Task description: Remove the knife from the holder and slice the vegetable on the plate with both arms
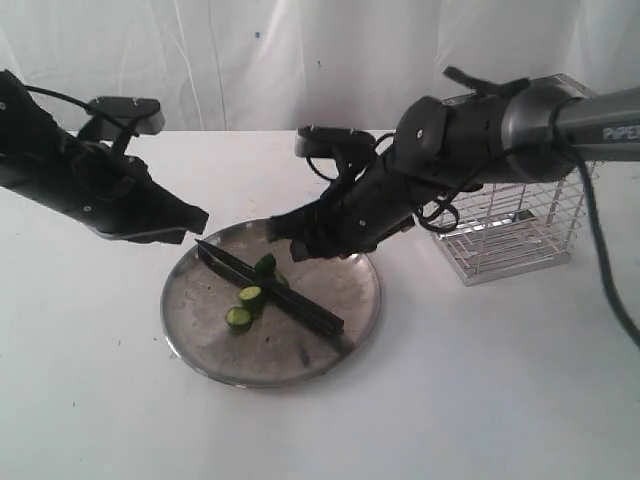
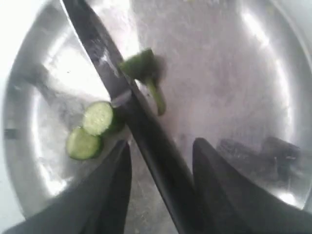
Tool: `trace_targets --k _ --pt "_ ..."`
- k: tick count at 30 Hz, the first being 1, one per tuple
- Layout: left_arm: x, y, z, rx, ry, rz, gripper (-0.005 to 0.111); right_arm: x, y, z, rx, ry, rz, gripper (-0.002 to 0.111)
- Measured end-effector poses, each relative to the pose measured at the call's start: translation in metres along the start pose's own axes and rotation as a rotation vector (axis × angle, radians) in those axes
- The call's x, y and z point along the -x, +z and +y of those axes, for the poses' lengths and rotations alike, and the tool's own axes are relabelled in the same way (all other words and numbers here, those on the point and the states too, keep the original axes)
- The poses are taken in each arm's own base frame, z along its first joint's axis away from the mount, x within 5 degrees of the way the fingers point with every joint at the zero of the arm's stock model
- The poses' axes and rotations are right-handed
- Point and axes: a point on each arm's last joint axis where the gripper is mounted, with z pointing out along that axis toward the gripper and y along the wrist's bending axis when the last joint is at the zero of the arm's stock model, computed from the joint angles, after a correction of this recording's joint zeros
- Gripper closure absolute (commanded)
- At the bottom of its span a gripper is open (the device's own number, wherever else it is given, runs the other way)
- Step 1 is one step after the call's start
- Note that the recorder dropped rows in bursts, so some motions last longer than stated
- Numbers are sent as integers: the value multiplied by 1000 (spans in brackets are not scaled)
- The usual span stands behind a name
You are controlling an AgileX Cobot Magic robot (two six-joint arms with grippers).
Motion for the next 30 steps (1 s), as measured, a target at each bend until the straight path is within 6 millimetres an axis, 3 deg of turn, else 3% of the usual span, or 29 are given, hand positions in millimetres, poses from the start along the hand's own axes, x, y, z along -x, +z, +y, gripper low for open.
trace_targets --k 3,4,5,7,10,14,20,30 --pt "8 -43 -9 1 31 -127 102 16 -51 15 16 -43 -152 92" --pt "7 -51 -10 4 34 -154 102 16 -63 17 14 -49 -189 107" --pt "1 -71 -13 11 35 -223 102 14 -87 22 8 -59 -274 108" --pt "-19 -97 -17 14 11 -325 102 0 -116 29 0 -75 -380 108" --pt "-65 -124 -20 16 -34 -440 102 -42 -154 47 24 -124 -518 108" --pt "-115 -142 -24 2 -53 -506 102 -97 -193 62 105 -189 -633 108" --pt "-142 -144 -30 -54 -57 -424 102 -127 -223 59 161 -211 -702 108" --pt "-146 -142 -31 -66 -58 -391 102 -151 -237 59 221 -243 -611 108"
